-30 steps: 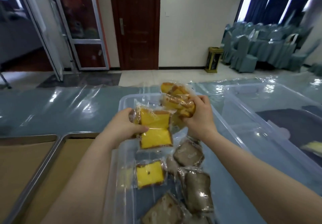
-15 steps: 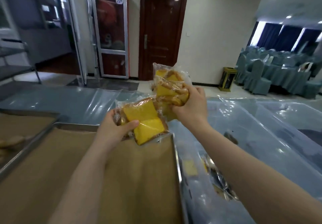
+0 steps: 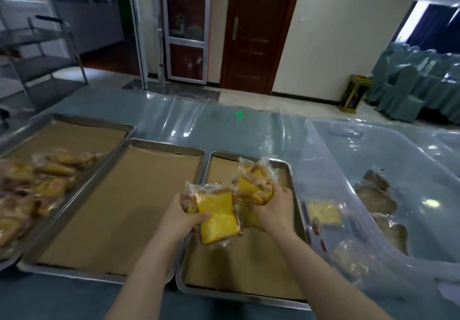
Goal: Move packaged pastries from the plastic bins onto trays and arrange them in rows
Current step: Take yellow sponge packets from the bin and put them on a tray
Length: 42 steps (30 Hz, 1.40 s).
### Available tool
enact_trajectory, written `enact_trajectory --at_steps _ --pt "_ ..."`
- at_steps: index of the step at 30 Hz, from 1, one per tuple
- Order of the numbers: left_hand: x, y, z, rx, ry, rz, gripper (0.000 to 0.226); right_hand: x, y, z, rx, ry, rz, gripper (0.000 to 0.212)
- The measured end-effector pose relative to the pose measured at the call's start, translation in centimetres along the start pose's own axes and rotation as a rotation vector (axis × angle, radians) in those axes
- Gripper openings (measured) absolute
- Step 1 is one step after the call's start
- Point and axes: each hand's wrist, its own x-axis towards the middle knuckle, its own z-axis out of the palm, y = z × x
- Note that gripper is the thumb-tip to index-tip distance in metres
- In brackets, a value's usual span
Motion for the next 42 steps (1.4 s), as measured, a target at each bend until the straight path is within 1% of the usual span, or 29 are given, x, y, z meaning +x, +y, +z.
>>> enact_trajectory --at_steps 3,6,7,9,10,11,13,15,16,18,20,22,24,28,31,33,36,39,42 --pt "0.8 -3.4 1.1 0.071 -0.029 -0.100 0.067 -2.0 3.9 1.6 -0.038 -0.069 0.222 0.060" --pt "1.4 -5.9 2.9 0.183 -0.059 -0.116 0.073 -3.3 6.6 2.2 -0.010 -0.158 0.413 0.084" --pt "1.7 -6.4 3.6 0.223 -0.068 -0.109 0.075 -3.5 7.1 2.1 0.025 -0.192 0.442 0.095" --pt "2.3 -6.8 4.6 0.294 -0.107 -0.104 0.082 -3.2 7.6 1.7 0.059 -0.242 0.437 0.116" --pt "2.6 -6.7 5.1 0.328 -0.139 -0.112 0.087 -2.9 7.7 1.4 0.008 -0.253 0.410 0.120" --pt "2.8 -6.5 5.5 0.357 -0.177 -0.118 0.093 -2.6 7.7 1.0 -0.085 -0.257 0.375 0.120" --pt "3.0 -5.5 6.2 0.417 -0.227 -0.087 0.102 -1.9 7.3 0.2 -0.275 -0.261 0.266 0.110" --pt "3.2 -4.1 6.8 0.509 -0.200 -0.016 0.111 -1.3 6.0 -0.5 -0.367 -0.287 0.118 0.093" --pt "3.5 -3.1 7.0 0.561 -0.164 0.023 0.111 -1.0 5.2 -0.9 -0.370 -0.296 0.060 0.084" --pt "4.0 -0.5 7.6 0.599 -0.083 0.110 0.098 -0.4 2.9 -2.2 -0.337 -0.293 -0.032 0.070" --pt "4.2 2.7 8.3 0.556 -0.036 0.217 0.082 0.3 0.4 -4.1 -0.301 -0.265 -0.122 0.061" --pt "4.2 5.6 9.5 0.506 -0.014 0.344 0.069 1.2 -1.7 -6.7 -0.268 -0.221 -0.206 0.055" --pt "3.8 7.8 10.4 0.468 -0.014 0.444 0.061 1.9 -3.5 -9.2 -0.251 -0.188 -0.254 0.049" --pt "2.9 11.0 13.6 0.455 0.010 0.602 0.049 4.7 -4.1 -15.1 -0.213 -0.149 -0.281 0.033" --pt "2.7 12.4 16.5 0.458 -0.035 0.628 0.047 7.6 -1.6 -18.9 -0.246 -0.137 -0.255 0.024" --pt "2.8 13.0 18.7 0.489 -0.076 0.642 0.047 9.7 1.3 -20.9 -0.300 -0.139 -0.216 0.022" --pt "3.5 13.6 22.3 0.567 -0.130 0.684 0.049 13.1 6.1 -22.5 -0.415 -0.212 -0.171 0.026" --pt "4.8 14.7 26.3 0.691 -0.188 0.717 0.057 16.3 10.1 -22.7 -0.550 -0.330 -0.157 0.031" --pt "5.8 15.0 30.1 0.842 -0.254 0.663 0.071 19.1 13.7 -21.1 -0.694 -0.482 -0.173 0.040"
